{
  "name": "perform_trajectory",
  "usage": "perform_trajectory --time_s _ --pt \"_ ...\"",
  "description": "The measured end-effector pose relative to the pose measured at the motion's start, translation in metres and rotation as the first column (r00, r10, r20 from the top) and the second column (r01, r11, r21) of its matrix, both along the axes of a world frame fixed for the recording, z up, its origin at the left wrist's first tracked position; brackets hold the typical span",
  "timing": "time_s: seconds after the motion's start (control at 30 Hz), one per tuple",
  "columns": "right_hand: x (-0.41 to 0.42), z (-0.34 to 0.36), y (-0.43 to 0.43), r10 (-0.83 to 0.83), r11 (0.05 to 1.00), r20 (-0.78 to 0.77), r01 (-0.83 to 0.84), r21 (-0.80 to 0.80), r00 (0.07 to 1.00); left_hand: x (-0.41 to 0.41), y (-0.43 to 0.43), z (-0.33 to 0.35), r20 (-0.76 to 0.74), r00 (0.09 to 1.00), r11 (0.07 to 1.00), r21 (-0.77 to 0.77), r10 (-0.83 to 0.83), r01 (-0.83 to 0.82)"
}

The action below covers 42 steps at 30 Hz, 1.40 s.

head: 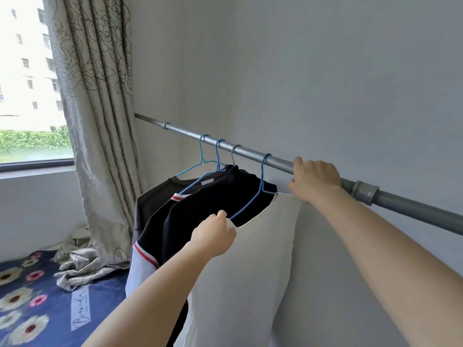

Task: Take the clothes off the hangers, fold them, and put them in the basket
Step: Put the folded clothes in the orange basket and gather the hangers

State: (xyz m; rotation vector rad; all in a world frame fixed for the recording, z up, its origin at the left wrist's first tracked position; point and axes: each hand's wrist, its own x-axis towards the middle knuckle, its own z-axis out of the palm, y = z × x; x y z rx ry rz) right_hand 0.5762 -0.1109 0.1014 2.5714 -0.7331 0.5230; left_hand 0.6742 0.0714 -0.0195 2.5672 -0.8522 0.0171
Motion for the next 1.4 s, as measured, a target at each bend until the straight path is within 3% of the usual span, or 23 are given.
perform_trajectory --time_s 0.13,0.33,0.6,0.73,0.8,0.9,1.0,1.07,1.17,1.27,1.4 --pt "0.011 -0.004 -0.005 -0.036 0.999 0.106 0.036 -0.004 0.994 0.009 -0.013 -0.008 -0.11 0.994 0.986 -0.166 0.005 -0.023" --pt "0.014 -0.006 -0.009 -0.029 0.998 0.122 0.035 -0.049 0.992 0.007 -0.014 0.003 0.061 0.998 0.969 -0.248 0.034 -0.018" --pt "0.012 -0.011 -0.006 -0.039 0.997 0.156 0.048 -0.057 0.987 -0.004 0.018 0.025 0.102 0.994 0.93 -0.368 0.043 -0.003" --pt "0.009 -0.023 0.001 0.055 0.997 0.232 -0.042 -0.059 0.971 -0.026 0.058 0.008 0.015 0.998 0.906 -0.421 0.054 -0.042" --pt "0.007 -0.04 0.02 0.214 0.969 0.376 -0.244 0.032 0.901 -0.038 0.086 0.001 0.001 0.996 0.902 -0.424 0.085 -0.076" --pt "0.001 -0.068 0.068 0.422 0.814 0.516 -0.562 0.147 0.746 -0.051 0.131 -0.007 -0.021 0.993 0.89 -0.44 0.12 -0.117" --pt "-0.007 -0.089 0.135 0.486 0.638 0.555 -0.708 0.302 0.675 -0.069 0.186 -0.007 -0.028 0.984 0.883 -0.437 0.176 -0.171" --pt "-0.01 -0.089 0.185 0.379 0.433 0.591 -0.701 0.567 0.712 -0.081 0.223 -0.005 -0.052 0.978 0.864 -0.459 0.204 -0.205" --pt "-0.015 -0.076 0.276 0.176 -0.053 0.625 -0.627 0.777 0.76 -0.095 0.293 -0.002 -0.178 0.95 0.802 -0.51 0.256 -0.311" --pt "-0.019 -0.056 0.357 0.07 -0.42 0.591 -0.514 0.748 0.804 -0.112 0.356 0.004 -0.311 0.931 0.756 -0.557 0.193 -0.343" --pt "-0.027 -0.03 0.473 -0.025 -0.695 0.577 -0.429 0.577 0.816 -0.149 0.456 0.026 -0.455 0.891 0.774 -0.566 -0.007 -0.284"
